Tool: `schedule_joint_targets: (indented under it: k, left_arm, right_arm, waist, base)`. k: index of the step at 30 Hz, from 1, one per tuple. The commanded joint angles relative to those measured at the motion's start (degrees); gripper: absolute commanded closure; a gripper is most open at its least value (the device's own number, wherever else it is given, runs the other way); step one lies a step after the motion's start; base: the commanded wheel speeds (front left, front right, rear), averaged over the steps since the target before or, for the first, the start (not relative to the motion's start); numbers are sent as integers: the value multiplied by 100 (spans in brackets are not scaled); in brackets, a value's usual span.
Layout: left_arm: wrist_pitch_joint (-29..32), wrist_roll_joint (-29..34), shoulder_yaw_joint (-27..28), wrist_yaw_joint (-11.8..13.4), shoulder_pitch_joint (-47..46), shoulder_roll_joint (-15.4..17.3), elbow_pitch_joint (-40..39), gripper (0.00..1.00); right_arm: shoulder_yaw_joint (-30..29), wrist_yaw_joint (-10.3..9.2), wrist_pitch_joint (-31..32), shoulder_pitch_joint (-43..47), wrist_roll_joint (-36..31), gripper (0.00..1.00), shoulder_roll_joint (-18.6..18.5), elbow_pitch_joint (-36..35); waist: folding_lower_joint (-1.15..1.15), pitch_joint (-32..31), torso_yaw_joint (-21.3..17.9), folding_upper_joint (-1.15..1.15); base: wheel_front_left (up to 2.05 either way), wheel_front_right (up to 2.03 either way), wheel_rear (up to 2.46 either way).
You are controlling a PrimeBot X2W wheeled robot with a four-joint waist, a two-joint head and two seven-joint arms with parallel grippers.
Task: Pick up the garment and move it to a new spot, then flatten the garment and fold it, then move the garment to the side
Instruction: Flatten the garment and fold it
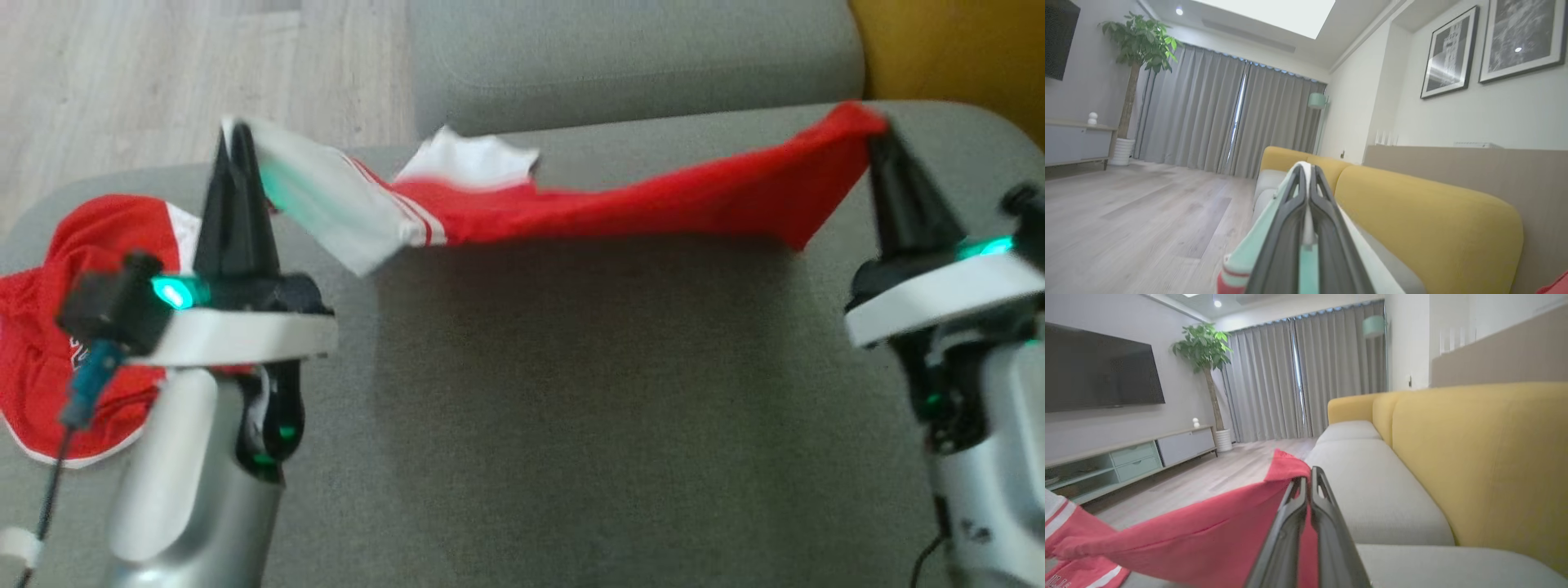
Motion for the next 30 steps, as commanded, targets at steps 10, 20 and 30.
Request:
schedule_joint_targets:
  k: [10, 20, 30]
  left_arm:
    - [652, -216, 475, 303, -371, 345, -2106, 100]
    - [1653, -405, 721, 612, -556, 693, -3359, 100]
    - [2010, -368, 576, -133, -3128, 1292, -844, 100]
  right_arm:
    - [-89, -4, 723, -10, 571, 100, -213, -1671]
    - [-472, -4, 1817, 302, 485, 100, 183, -3047]
    - [-288, -4, 1990, -2347, 421, 100, 133, -1205]
  waist:
    - [1, -284, 111, 0]
    - [1, -153, 69, 0]
    - [1, 1355, -201, 0]
  base:
    - [0, 0, 0]
    - [0, 0, 0]
    - [0, 0, 0]
